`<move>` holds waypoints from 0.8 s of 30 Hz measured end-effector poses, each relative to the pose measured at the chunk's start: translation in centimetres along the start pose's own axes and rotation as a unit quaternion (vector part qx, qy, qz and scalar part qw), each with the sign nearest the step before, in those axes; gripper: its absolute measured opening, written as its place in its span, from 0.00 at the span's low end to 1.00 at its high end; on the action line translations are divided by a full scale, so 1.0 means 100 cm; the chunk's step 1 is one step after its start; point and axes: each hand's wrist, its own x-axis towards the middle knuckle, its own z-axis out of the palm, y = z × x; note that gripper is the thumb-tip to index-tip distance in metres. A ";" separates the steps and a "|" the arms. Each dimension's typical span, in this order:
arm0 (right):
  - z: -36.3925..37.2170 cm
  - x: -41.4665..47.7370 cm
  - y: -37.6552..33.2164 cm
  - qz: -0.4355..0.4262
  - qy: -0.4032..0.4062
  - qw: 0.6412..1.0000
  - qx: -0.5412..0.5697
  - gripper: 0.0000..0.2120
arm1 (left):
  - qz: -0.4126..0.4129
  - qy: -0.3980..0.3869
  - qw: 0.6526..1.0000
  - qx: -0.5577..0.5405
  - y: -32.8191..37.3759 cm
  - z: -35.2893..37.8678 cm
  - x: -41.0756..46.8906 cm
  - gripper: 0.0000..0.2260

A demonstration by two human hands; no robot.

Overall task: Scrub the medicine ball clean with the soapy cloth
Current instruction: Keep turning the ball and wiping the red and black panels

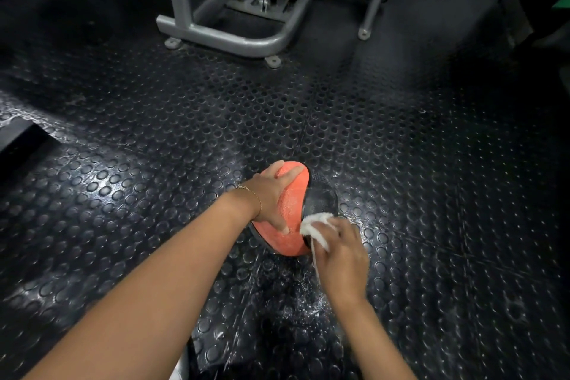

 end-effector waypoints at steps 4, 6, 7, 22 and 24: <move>-0.001 0.044 -0.017 0.014 0.036 0.999 0.007 0.14 | -0.005 0.004 1.000 -0.009 0.000 0.001 0.000 0.58; 0.002 0.043 -0.018 0.001 0.018 1.000 0.001 0.16 | -0.002 0.006 1.000 -0.012 0.001 0.000 0.000 0.57; 0.003 0.035 -0.015 0.001 0.010 1.000 0.002 0.17 | -0.001 0.005 1.000 -0.014 0.000 0.000 0.000 0.57; 0.003 0.018 -0.012 0.061 -0.044 0.996 0.044 0.14 | -0.038 0.006 0.998 -0.046 -0.005 0.001 -0.003 0.58; 0.004 -0.004 -0.004 0.043 -0.060 0.997 0.027 0.13 | -0.041 0.003 0.998 -0.045 -0.006 -0.001 -0.004 0.57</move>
